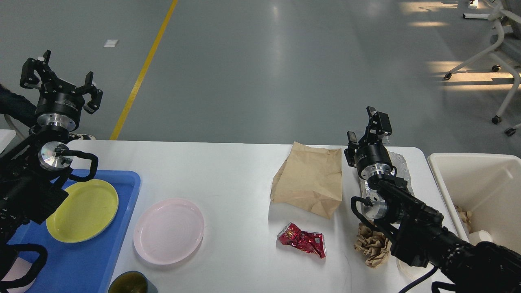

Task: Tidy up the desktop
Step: 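Move the left gripper over the yellow plate on the blue tray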

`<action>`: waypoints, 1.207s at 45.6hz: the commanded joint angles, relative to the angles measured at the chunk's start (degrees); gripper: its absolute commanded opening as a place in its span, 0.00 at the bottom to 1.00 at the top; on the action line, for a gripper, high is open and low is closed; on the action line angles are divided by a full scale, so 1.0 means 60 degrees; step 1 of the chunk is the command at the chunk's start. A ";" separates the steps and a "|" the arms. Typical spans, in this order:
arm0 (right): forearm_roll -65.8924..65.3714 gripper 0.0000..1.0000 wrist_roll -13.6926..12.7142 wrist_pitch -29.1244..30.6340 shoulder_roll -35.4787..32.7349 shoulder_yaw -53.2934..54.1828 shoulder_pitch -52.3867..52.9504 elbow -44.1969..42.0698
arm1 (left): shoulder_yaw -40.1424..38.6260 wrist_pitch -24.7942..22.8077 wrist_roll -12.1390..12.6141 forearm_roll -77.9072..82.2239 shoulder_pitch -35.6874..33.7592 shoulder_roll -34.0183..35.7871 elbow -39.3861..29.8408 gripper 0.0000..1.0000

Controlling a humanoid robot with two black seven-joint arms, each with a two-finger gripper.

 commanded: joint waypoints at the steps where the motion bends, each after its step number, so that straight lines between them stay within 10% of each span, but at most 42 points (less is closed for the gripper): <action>1: 0.0000 1.00 0.0000 0.0000 0.0000 0.0000 -0.0002 -0.0001 | 0.0030 0.0010 0.0024 0.0014 0.0249 -0.0044 -0.0014 0.96; 28: 0.0000 1.00 0.0000 0.0000 0.0000 0.0000 -0.0002 -0.0001 | 0.0424 0.0054 0.0185 0.0218 0.0295 -0.0176 -0.0131 0.96; 55: 0.0000 1.00 0.0000 0.0000 0.0000 0.0000 -0.0002 -0.0001 | 1.1202 -0.0385 0.0786 0.0336 -0.2853 0.0396 -0.0761 0.96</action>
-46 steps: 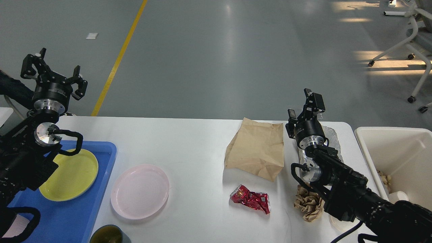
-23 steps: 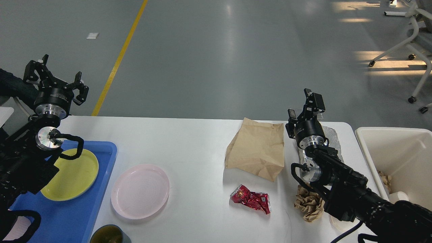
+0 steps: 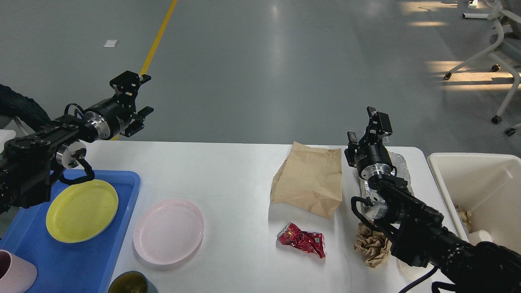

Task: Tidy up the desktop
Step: 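Move the left gripper over the yellow plate on the blue tray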

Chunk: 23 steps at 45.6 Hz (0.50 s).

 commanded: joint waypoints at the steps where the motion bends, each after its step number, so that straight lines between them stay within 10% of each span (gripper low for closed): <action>1: 0.0001 1.00 0.0000 0.0000 0.0001 0.0000 0.0001 0.0000 | 0.2424 -0.0407 0.0003 0.0013 -0.1040 0.0023 -0.0048 0.96; 12: 0.0001 1.00 0.0000 0.0000 0.0001 0.0000 0.0001 0.0000 | 0.7333 -0.2473 0.0062 0.0057 -0.2271 -0.0358 -0.0195 0.96; 23: 0.0001 1.00 0.0000 0.0000 0.0001 0.0000 0.0001 0.0000 | 0.9341 -0.4376 0.0047 0.0116 -0.3018 -0.0431 -0.1102 0.96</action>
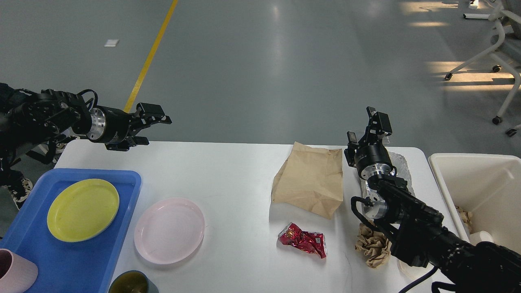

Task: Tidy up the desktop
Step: 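Move the left gripper over the yellow plate on the blue tray, then lower the left gripper past the tray edge toward the dark olive cup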

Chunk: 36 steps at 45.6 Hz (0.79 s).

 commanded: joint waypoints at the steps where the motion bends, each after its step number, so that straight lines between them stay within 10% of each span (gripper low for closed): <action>1: -0.0001 1.00 0.0000 0.0000 0.0000 0.0000 -0.0001 0.0000 | 0.1017 -0.1233 -0.0003 0.0013 -0.0431 -0.0030 -0.0689 0.96; 21: -0.0001 1.00 0.0000 0.0000 0.0000 0.0000 -0.0001 0.0000 | 0.4402 -0.2096 0.0084 0.0027 -0.2381 -0.0323 -0.2755 0.96; 36: -0.0001 1.00 0.0000 0.0000 0.0000 0.0000 -0.0001 0.0000 | 0.4461 -0.2096 0.1549 0.0803 -0.2381 -0.0792 -0.3692 0.96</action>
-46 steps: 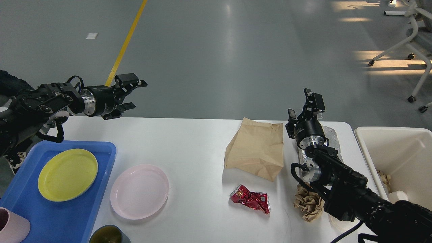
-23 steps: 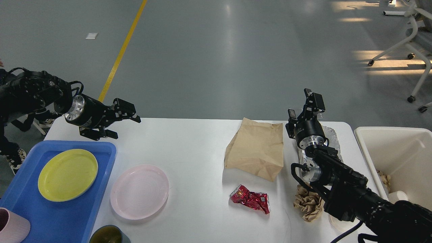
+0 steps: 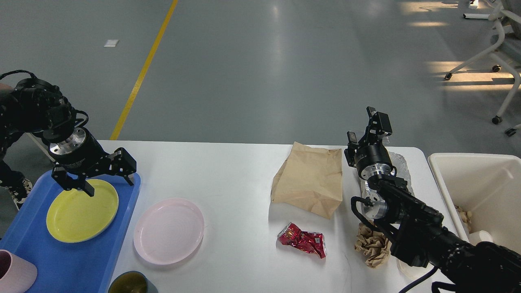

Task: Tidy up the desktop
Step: 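Lower the left gripper past the tray edge toward the dark olive cup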

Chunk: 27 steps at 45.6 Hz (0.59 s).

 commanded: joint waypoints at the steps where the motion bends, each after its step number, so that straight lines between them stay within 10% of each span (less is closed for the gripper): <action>1: 0.0000 1.00 0.0000 0.0000 0.0000 0.0000 -0.0001 0.0000 | 0.0046 0.0002 0.0322 0.0127 -0.0048 -0.0133 -0.0704 0.96; 27: 0.0000 1.00 0.0000 0.0000 0.0000 0.0000 -0.0001 0.0000 | -0.0305 0.0002 0.1245 0.2265 0.0465 -0.1305 -0.1787 0.96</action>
